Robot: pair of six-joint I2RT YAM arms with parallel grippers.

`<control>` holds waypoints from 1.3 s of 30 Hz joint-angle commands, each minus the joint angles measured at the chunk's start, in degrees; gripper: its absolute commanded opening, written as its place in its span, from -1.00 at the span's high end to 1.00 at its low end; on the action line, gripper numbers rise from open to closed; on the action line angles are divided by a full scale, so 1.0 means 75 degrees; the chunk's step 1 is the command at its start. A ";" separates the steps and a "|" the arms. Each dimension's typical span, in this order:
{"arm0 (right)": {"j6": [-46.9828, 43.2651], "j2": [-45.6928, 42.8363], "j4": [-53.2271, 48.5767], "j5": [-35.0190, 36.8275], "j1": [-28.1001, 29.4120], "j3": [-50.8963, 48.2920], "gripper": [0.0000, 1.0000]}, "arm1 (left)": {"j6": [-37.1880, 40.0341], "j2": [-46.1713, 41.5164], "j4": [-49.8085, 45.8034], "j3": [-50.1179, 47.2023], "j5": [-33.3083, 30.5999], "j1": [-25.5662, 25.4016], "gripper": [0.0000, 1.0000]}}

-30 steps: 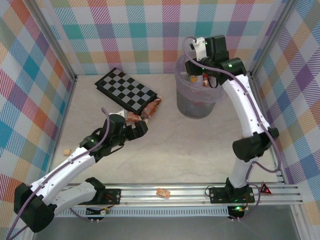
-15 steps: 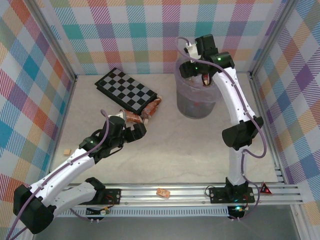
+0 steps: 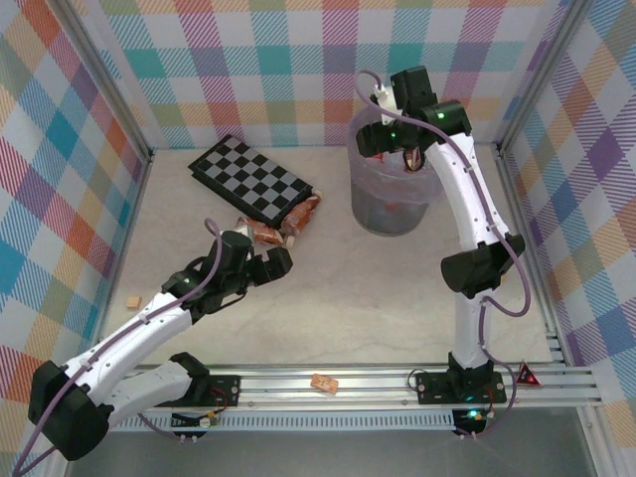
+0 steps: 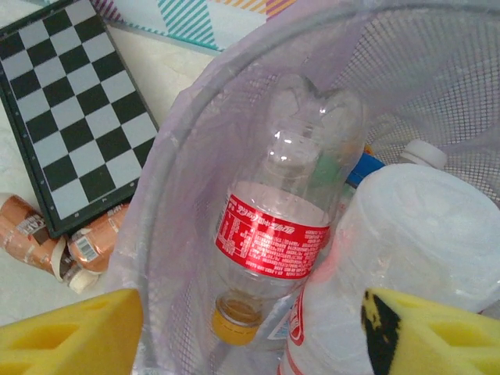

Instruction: Put the plastic bottles in the bin

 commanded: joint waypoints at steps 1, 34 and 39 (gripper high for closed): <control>0.0140 -0.0080 0.0519 -0.0221 -0.0016 0.0063 -0.36 | -0.0065 0.0088 0.0168 -0.0078 0.0100 0.0060 -0.93; 0.1651 -0.4951 0.2523 -0.2913 0.0307 -0.6658 -0.49 | -0.3445 0.3714 0.3521 -0.0002 -0.1040 0.1374 -0.84; 0.1546 -0.5080 0.2317 -0.2798 0.0304 -0.6732 -0.49 | -0.3499 0.4565 0.4077 0.0417 -0.0787 0.1362 -0.77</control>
